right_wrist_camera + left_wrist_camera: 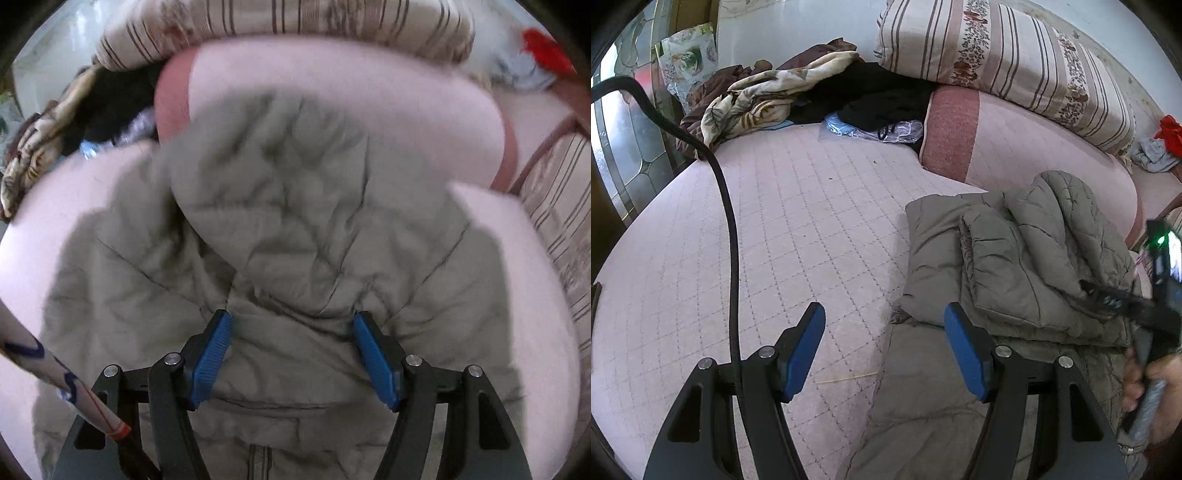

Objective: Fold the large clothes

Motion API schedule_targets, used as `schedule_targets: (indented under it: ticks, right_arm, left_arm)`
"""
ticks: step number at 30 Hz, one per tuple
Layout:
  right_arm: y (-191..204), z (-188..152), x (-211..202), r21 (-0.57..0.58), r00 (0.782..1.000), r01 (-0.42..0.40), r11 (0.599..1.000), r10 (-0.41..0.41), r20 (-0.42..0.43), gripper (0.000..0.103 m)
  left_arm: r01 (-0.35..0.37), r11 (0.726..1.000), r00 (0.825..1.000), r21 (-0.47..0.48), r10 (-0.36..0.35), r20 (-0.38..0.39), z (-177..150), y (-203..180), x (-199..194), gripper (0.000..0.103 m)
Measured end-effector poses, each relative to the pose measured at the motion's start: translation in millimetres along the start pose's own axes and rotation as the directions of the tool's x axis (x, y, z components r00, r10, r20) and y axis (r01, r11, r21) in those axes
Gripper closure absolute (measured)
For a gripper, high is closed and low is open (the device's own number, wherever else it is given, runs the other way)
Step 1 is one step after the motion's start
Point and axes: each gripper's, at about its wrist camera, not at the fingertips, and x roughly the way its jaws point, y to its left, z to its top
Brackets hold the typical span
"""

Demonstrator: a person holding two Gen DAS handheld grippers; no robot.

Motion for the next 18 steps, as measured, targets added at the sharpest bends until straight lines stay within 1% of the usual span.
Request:
schedule_targets:
  ticks: [4,6,8,9,11,13,14,15,18]
  right_arm:
    - [9.3,-5.7,7.8,-0.018,0.999,0.035,0.999,-0.035,0.021,0.027]
    - [10.8,-3.5,5.5,-0.022,1.000,0.026,0.999,-0.026,0.016,0.027]
    - [6.0,-1.9,-7.7,-0.011,1.000,0.001,1.000,0.000,0.028,0.028]
    - [2.3,-3.2,-17.1,-0.005,0.999,0.000,1.000,0.000,0.046,0.028]
    - [-11.9,-8.8,-42.1,0.002,0.993,0.021,1.000,-0.021,0.115,0.028]
    - [-24.9,-14.2,-54.7,0.010,0.987,0.061,0.998,-0.062,0.148,0.028]
    - [-31.6,-12.7,-52.9,0.016,0.985,0.084,0.996,-0.085,0.148,0.027]
    - [-38.9,-12.9,-46.9,0.022,0.986,0.106,0.994,-0.108,0.129,0.028]
    - [-54.0,-14.5,-16.1,0.060,0.991,0.124,0.990,-0.127,0.043,0.028]
  left_arm:
    - [-0.007,1.000,1.000,0.010,0.007,-0.006,-0.5,-3.8,3.8,0.037]
    - [-0.007,1.000,1.000,0.016,0.007,-0.009,-1.6,-5.5,4.5,0.037]
    - [-0.010,1.000,1.000,0.021,0.010,-0.007,-3.0,-6.9,3.8,0.037]
    - [-0.013,1.000,1.000,0.023,0.013,-0.006,-3.7,-7.3,3.3,0.037]
    - [-0.012,1.000,1.000,0.022,0.012,-0.008,-4.1,-8.1,3.6,0.037]
    - [-0.012,1.000,1.000,0.019,0.012,-0.011,-5.0,-8.3,4.3,0.037]
    - [-0.013,1.000,1.000,0.020,0.013,-0.012,-5.7,-8.8,5.0,0.037]
    - [-0.014,1.000,1.000,0.022,0.014,-0.015,-6.6,-9.5,5.8,0.037]
    - [-0.018,0.999,1.000,0.032,0.019,-0.025,-8.4,-10.9,8.6,0.037]
